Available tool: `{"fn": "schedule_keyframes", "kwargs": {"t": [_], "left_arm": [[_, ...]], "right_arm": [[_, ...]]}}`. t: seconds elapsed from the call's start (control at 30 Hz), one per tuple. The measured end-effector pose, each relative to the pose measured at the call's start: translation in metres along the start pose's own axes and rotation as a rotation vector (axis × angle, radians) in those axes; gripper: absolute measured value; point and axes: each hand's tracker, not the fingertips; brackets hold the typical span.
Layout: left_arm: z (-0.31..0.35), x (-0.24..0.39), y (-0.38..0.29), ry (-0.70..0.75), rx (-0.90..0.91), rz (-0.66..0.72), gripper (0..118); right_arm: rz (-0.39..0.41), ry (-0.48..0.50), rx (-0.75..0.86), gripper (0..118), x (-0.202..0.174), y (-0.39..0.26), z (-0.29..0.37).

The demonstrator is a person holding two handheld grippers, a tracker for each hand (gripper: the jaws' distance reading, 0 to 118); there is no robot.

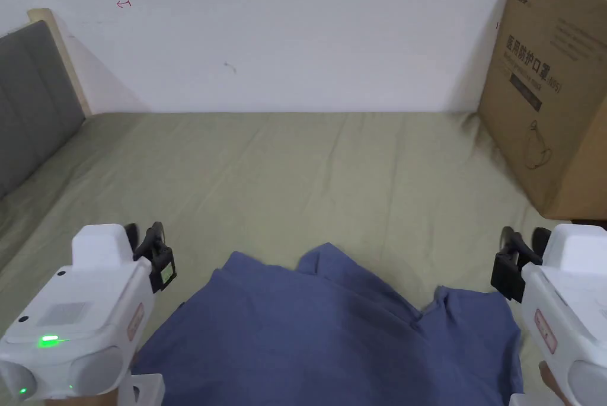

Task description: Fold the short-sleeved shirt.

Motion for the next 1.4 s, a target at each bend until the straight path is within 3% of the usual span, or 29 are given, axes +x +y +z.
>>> {"fn": "schedule_keyframes", "kwargs": {"t": [0.03,0.1,0.5,0.8,0.87,0.93,1.0,1.13,1.23,1.33,1.37,1.4], "left_arm": [[-0.001,0.005,-0.002,-0.017,0.002,0.004,1],[-0.005,0.01,-0.004,-0.038,-0.012,0.019,0],[-0.091,0.023,-0.025,-0.161,-0.278,-0.031,0],[-0.232,0.038,-0.052,-0.281,-0.537,-0.132,0],[-0.265,0.04,-0.061,-0.279,-0.628,-0.12,15],[-0.293,0.039,-0.073,-0.267,-0.67,-0.103,67],[-0.317,0.04,-0.086,-0.226,-0.718,-0.118,101],[-0.352,0.038,-0.111,-0.184,-0.796,-0.14,97],[-0.37,0.041,-0.126,-0.187,-0.854,-0.14,71],[-0.373,0.04,-0.135,-0.194,-0.867,-0.127,64],[-0.373,0.04,-0.13,-0.192,-0.872,-0.105,53],[-0.371,0.04,-0.127,-0.187,-0.862,-0.103,22]], "right_arm": [[0.018,-0.012,0.018,1,-0.001,-0.001,0.001],[0.034,-0.014,0.045,0,-0.004,-0.003,0.003],[0.005,-0.019,-0.002,0,0.001,-0.012,-0.023],[-0.002,-0.061,-0.078,0,0.012,-0.026,-0.069],[-0.01,-0.066,-0.095,0,0.016,-0.03,-0.079],[-0.027,-0.072,-0.113,0,0.021,-0.034,-0.088],[-0.028,-0.084,-0.137,0,0.025,-0.039,-0.098],[-0.019,-0.106,-0.173,0,0.029,-0.045,-0.111],[-0.016,-0.122,-0.196,0,0.034,-0.053,-0.117],[-0.021,-0.132,-0.219,0,0.038,-0.061,-0.121],[-0.024,-0.134,-0.23,0,0.041,-0.064,-0.121],[-0.025,-0.137,-0.238,0,0.043,-0.067,-0.122]]}}
